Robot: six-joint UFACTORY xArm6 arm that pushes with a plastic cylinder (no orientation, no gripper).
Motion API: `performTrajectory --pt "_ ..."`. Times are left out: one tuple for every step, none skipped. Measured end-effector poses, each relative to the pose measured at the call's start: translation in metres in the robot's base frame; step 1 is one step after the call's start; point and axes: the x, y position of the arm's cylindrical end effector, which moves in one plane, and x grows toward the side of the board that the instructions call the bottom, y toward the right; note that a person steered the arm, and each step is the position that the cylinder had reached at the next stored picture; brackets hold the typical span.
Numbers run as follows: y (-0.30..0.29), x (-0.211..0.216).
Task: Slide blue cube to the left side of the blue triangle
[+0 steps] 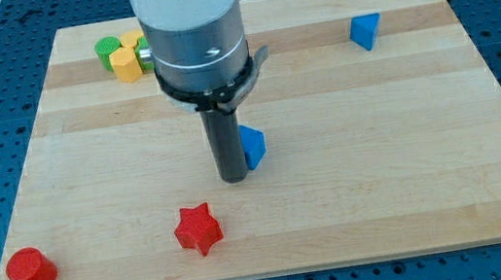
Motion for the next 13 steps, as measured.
performTrajectory --pt "0.010 -0.018" --pt "0.029 -0.037" --pt "0.048 -0.053" --pt "0.072 -0.069" --pt "0.071 -0.094" --pt "0.054 -0.100" --pt "0.033 -0.108" --pt "0.033 -0.121" --pt "0.048 -0.141" --pt "0.057 -0.158" --pt "0.031 -0.167" --pt "0.043 -0.171" --pt "0.069 -0.176"
